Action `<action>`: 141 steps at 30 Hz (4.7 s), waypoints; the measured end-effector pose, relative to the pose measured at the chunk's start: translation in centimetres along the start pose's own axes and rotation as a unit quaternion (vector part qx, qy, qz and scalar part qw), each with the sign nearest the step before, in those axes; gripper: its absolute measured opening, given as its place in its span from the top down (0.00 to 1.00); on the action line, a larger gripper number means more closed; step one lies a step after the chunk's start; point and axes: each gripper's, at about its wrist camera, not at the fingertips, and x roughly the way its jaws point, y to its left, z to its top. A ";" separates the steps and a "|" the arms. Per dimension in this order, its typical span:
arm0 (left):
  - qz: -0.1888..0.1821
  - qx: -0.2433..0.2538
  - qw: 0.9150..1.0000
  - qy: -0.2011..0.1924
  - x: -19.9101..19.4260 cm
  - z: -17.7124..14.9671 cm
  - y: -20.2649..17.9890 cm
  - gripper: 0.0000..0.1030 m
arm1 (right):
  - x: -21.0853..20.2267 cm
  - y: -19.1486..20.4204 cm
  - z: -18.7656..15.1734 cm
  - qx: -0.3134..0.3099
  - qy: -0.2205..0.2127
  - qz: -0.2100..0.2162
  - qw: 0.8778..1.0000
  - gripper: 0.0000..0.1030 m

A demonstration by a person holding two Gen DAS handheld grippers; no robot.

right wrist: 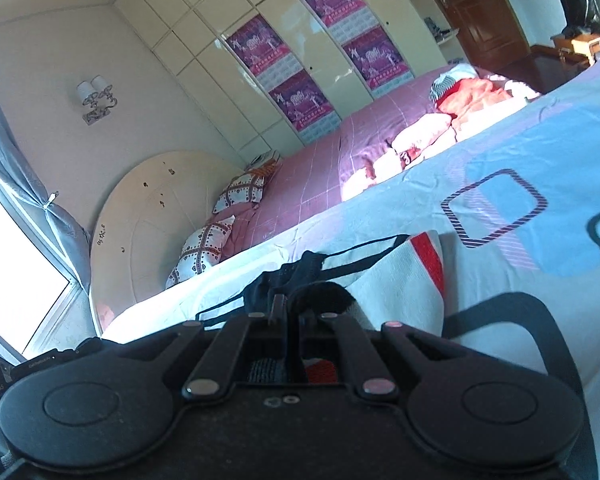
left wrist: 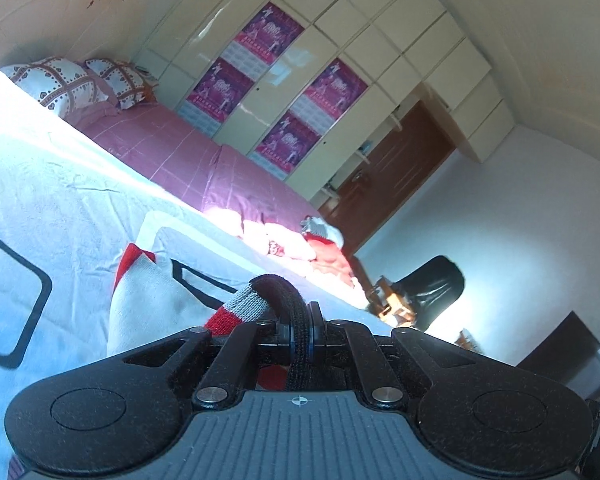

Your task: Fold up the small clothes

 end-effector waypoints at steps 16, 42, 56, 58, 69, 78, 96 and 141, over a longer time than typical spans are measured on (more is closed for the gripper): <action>0.078 0.003 0.996 0.037 10.4 0.5 5.1 0.39 | 10.1 -6.8 1.7 0.047 0.001 -0.016 0.999 0.53; 0.119 0.232 0.953 0.153 15.5 2.1 2.0 0.77 | 16.4 0.0 0.6 -0.289 0.111 -0.097 0.946 0.93; 0.120 0.176 0.977 0.028 12.6 3.5 2.1 0.94 | 14.3 0.0 1.8 -0.295 0.007 -0.133 0.946 0.94; 0.144 0.178 0.972 0.047 13.8 3.0 2.6 0.94 | 15.4 -0.9 1.2 -0.291 0.026 -0.146 0.945 0.94; 0.183 0.175 0.964 0.078 15.9 2.0 3.4 0.93 | 16.8 -1.7 0.6 -0.292 0.053 -0.156 0.942 0.93; 0.198 0.197 0.957 0.081 16.2 1.8 2.7 0.89 | 16.9 -2.0 0.6 -0.284 0.050 -0.154 0.945 0.94; 0.117 0.288 0.949 0.054 6.8 -4.7 -7.0 0.59 | 5.4 -0.9 -2.4 -0.220 0.026 -0.162 0.962 0.72; 0.137 0.284 0.947 0.066 3.3 -7.1 -6.3 0.26 | 4.9 5.2 -6.9 -0.245 0.042 -0.136 0.959 0.80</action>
